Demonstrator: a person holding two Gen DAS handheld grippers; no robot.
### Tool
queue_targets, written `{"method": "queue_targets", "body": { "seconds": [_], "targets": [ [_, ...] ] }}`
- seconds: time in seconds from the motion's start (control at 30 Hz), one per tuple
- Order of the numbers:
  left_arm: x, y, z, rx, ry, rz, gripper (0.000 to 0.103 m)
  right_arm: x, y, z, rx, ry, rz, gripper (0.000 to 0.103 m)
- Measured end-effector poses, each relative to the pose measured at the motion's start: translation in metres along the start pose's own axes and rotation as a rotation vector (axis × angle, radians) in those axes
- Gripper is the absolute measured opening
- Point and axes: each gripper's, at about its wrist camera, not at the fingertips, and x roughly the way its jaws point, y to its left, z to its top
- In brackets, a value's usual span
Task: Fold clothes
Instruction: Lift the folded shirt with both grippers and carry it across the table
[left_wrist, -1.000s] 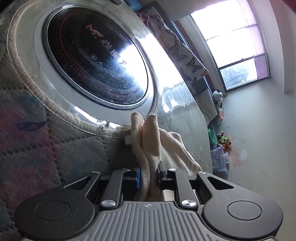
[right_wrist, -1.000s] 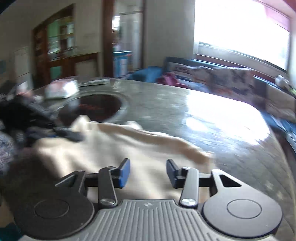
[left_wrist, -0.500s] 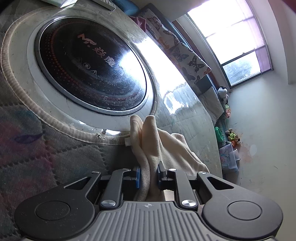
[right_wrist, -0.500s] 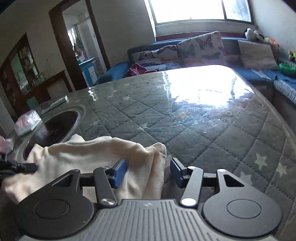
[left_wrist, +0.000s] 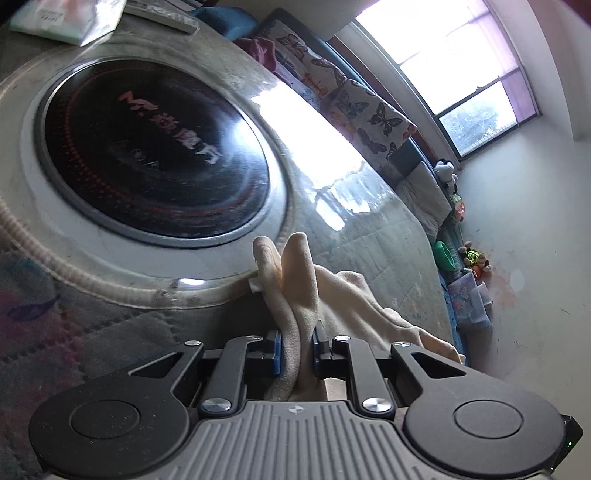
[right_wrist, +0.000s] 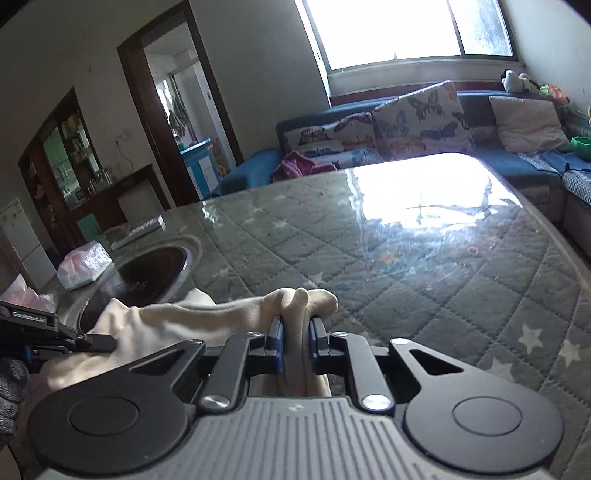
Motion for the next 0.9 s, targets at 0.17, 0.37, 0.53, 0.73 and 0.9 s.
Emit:
{"method": "queue_targets", "body": {
  "seconds": [0.17,0.37,0.53,0.73,0.9],
  "targets": [
    [0.015,-0.032,0.001,0.069,0.026,-0.035,0.015,-0.021,-0.010,0.010,0.009,-0.054,-0.038,0.011],
    [0.049,-0.076,0.001,0.142,0.079,-0.079,0.015,-0.042,-0.038,0.022,0.015,-0.095,-0.132,0.011],
    [0.079,-0.113,-0.004,0.209,0.114,-0.115,0.014,-0.056,-0.070,0.034,0.021,-0.112,-0.233,0.011],
    [0.113,-0.148,-0.014,0.281,0.162,-0.141,0.014,-0.062,-0.103,0.040,0.041,-0.110,-0.327,0.011],
    [0.134,-0.154,-0.020,0.314,0.214,-0.112,0.014,-0.056,-0.134,0.029,0.087,-0.069,-0.383,0.011]
  ]
}}
